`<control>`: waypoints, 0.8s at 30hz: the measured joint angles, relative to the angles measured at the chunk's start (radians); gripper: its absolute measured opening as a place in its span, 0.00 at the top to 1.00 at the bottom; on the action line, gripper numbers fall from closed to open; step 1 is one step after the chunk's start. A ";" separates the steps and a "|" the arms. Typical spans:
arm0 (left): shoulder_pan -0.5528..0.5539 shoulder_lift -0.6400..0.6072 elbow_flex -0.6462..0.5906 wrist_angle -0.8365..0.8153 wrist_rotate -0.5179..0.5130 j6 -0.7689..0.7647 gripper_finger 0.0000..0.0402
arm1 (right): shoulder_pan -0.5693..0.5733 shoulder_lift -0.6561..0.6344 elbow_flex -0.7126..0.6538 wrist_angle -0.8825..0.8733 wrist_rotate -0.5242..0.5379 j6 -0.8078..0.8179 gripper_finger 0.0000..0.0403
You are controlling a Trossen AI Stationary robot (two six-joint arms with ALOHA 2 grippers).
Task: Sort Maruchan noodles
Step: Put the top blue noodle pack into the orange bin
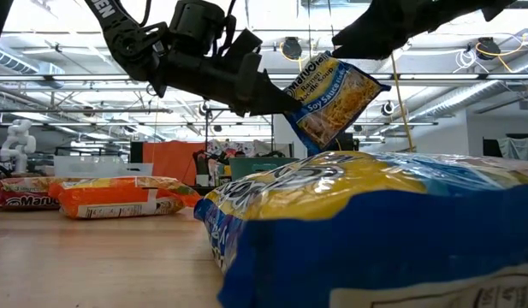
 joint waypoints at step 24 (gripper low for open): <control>-0.010 0.000 0.000 0.006 -0.002 0.058 0.74 | -0.050 0.160 0.031 -0.113 -0.055 0.153 0.22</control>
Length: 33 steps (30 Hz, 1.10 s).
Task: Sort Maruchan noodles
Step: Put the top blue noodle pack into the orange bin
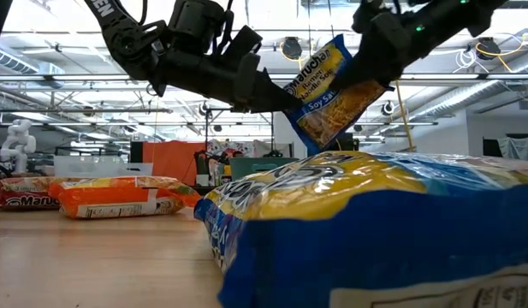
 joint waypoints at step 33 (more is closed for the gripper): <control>0.000 0.000 0.000 -0.019 -0.094 -0.064 0.67 | -0.011 0.058 0.058 0.002 -0.001 -0.050 0.71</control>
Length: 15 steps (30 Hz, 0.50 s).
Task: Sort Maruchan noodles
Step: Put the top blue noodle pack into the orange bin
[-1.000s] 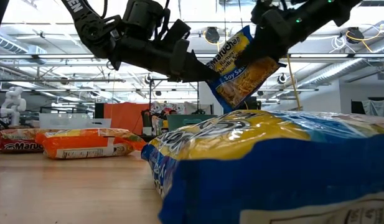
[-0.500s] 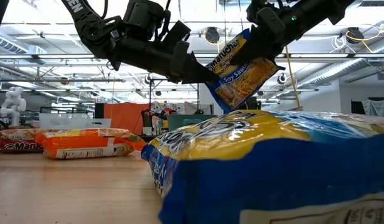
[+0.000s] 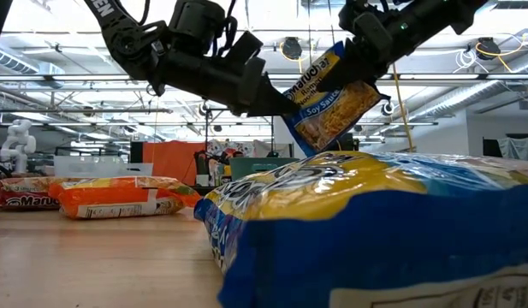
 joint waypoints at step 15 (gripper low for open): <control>-0.010 -0.001 0.000 -0.001 -0.025 -0.049 0.30 | -0.048 -0.041 0.000 -0.079 0.000 -0.013 0.71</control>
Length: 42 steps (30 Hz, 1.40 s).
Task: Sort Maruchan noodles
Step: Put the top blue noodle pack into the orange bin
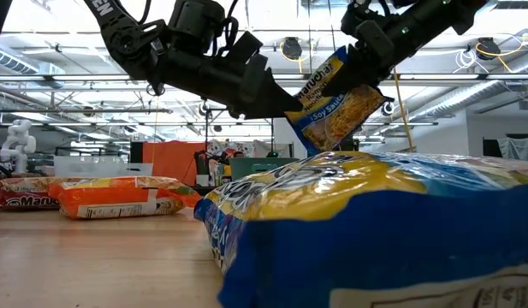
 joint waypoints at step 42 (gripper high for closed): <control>0.006 -0.117 0.000 -0.127 -0.007 0.006 0.30 | -0.316 -0.085 0.377 -0.749 0.241 -0.550 0.71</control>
